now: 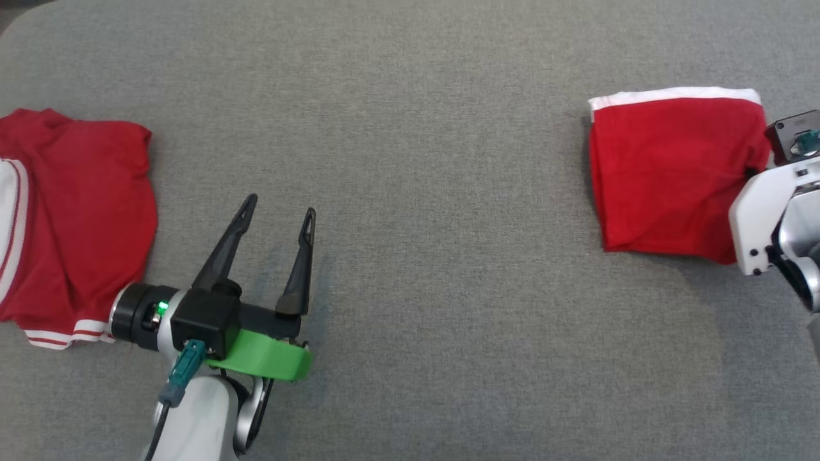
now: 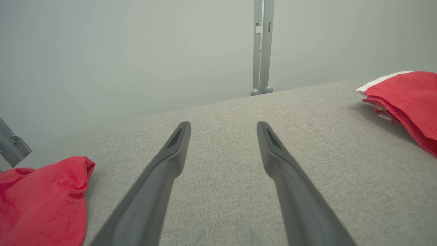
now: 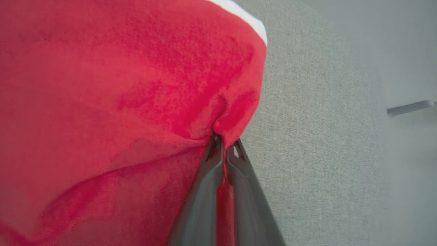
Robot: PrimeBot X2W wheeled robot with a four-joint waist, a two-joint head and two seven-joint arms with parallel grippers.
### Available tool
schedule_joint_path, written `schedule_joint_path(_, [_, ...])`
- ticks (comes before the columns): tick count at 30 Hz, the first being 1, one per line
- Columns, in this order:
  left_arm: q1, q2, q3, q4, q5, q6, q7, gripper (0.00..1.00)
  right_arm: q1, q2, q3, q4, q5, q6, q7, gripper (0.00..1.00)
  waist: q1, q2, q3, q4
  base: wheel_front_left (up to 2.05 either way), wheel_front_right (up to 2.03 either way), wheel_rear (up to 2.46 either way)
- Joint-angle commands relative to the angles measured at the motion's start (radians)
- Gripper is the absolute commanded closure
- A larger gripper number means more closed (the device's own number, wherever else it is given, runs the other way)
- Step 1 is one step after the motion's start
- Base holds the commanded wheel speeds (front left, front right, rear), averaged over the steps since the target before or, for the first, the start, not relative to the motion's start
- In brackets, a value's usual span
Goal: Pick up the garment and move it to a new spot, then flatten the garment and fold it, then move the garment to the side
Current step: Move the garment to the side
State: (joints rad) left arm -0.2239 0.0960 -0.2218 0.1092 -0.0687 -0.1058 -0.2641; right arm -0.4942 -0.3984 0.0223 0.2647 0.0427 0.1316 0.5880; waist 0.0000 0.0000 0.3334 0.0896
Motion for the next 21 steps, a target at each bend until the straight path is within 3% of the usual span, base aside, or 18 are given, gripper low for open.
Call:
schedule_joint_path(1, [-0.033,0.01,0.007,-0.017,0.006,0.007,0.0,0.0,-0.019,-0.029,0.014,0.01,0.0,-0.002,-0.009,1.0,0.0,0.0,0.076,-0.068,0.0,0.0,0.0])
schedule_joint_path(14, [-0.062,0.048,-0.02,-0.156,0.047,0.007,0.006,0.0,-0.115,-0.321,0.046,0.171,-0.004,-0.002,-0.142,1.0,0.0,0.0,0.194,-0.047,0.0,0.0,0.0])
schedule_joint_path(21, [-0.047,0.066,-0.029,-0.186,0.048,0.006,0.027,0.0,-0.138,-0.419,0.046,0.235,-0.033,-0.002,-0.196,1.0,0.0,0.0,0.215,-0.032,0.0,0.0,0.0])
